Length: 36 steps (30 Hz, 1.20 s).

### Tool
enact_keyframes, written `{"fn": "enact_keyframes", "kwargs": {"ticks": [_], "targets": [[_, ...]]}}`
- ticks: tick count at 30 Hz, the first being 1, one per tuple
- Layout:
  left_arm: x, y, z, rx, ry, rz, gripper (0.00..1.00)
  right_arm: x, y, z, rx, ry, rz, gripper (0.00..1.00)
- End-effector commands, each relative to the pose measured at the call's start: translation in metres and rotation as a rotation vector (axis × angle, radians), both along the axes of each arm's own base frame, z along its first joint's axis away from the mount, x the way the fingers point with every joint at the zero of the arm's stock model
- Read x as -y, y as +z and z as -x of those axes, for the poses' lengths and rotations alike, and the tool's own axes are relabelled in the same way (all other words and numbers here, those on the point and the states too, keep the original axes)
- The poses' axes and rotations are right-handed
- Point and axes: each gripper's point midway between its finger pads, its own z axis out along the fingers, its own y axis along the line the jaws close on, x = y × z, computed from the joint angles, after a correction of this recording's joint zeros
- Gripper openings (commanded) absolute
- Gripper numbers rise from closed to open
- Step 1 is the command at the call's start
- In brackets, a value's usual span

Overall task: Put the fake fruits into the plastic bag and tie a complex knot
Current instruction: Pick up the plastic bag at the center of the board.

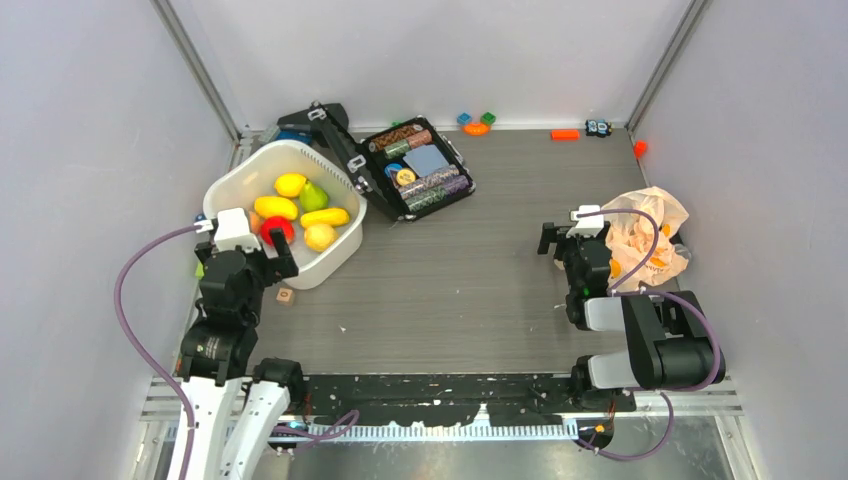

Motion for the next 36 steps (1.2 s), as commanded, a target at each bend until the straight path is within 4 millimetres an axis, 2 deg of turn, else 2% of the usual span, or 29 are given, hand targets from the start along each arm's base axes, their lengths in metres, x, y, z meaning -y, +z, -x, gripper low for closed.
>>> {"fn": "enact_keyframes", "kwargs": {"ticks": [1, 7, 8, 9, 10, 11, 12, 13, 14, 15, 16, 17, 21, 22, 24, 28, 31, 32, 33, 34, 36], "targets": [[-0.004, 0.017, -0.003, 0.035, 0.031, 0.014, 0.99, 0.003, 0.026, -0.005, 0.092, -0.015, 0.005, 0.95], [-0.006, 0.015, -0.003, 0.033, 0.045, 0.011, 0.99, 0.005, 0.043, 0.003, 0.123, -0.024, 0.002, 0.95], [-0.006, 0.016, -0.002, 0.034, 0.046, 0.011, 0.99, 0.005, 0.054, 0.005, 0.154, -0.024, -0.001, 0.95], [-0.006, 0.016, -0.002, 0.034, 0.047, 0.012, 0.99, 0.006, 0.053, 0.008, 0.143, -0.028, -0.001, 0.95], [-0.006, 0.016, -0.002, 0.034, 0.047, 0.011, 0.99, 0.006, 0.065, 0.011, 0.173, -0.031, -0.006, 0.95], [-0.007, 0.015, -0.002, 0.032, 0.05, 0.01, 0.99, 0.008, 0.064, 0.013, 0.158, -0.045, -0.022, 0.95], [-0.007, 0.015, -0.002, 0.031, 0.052, 0.009, 0.99, 0.01, 0.083, 0.014, 0.201, -0.059, -0.047, 0.95], [-0.008, 0.014, -0.002, 0.03, 0.055, 0.009, 0.99, 0.013, 0.078, 0.016, 0.163, -0.093, -0.094, 0.95], [-0.008, 0.014, -0.002, 0.028, 0.055, 0.009, 0.99, 0.017, 0.101, 0.016, 0.209, -0.119, -0.125, 0.95], [-0.008, 0.014, -0.002, 0.028, 0.055, 0.008, 0.99, 0.017, 0.093, 0.019, 0.153, -0.135, -0.154, 0.95], [-0.008, 0.014, -0.003, 0.027, 0.055, 0.007, 0.99, 0.019, 0.116, 0.019, 0.192, -0.144, -0.165, 0.95], [-0.008, 0.014, -0.003, 0.026, 0.058, 0.006, 0.99, 0.02, 0.111, 0.021, 0.147, -0.154, -0.165, 0.95], [-0.01, 0.014, -0.002, 0.029, 0.067, 0.002, 0.99, 0.035, 0.141, 0.035, 0.142, -0.27, -0.258, 0.95], [-0.01, 0.014, -0.002, 0.03, 0.067, 0.002, 0.99, 0.042, 0.142, 0.04, 0.114, -0.328, -0.276, 0.96], [-0.01, 0.014, -0.002, 0.031, 0.065, 0.003, 0.99, 0.043, 0.147, 0.047, 0.083, -0.355, -0.325, 0.95], [-0.009, 0.014, -0.002, 0.035, 0.06, 0.007, 0.99, 0.03, 0.153, 0.052, -0.024, -0.271, -0.261, 0.95], [-0.01, 0.013, -0.002, 0.036, 0.064, 0.006, 0.99, 0.034, 0.148, 0.055, -0.15, -0.299, -0.215, 0.95], [-0.009, 0.014, -0.002, 0.037, 0.062, 0.006, 0.99, 0.035, 0.154, 0.06, -0.199, -0.3, -0.187, 0.95], [-0.009, 0.014, -0.002, 0.037, 0.06, 0.007, 0.99, 0.035, 0.163, 0.055, -0.219, -0.303, -0.171, 0.95], [-0.009, 0.013, -0.002, 0.038, 0.059, 0.008, 0.99, 0.037, 0.149, 0.059, -0.306, -0.313, -0.137, 0.95], [-0.008, 0.013, -0.002, 0.039, 0.057, 0.008, 0.99, 0.041, 0.148, 0.061, -0.357, -0.33, -0.108, 0.95]]}}
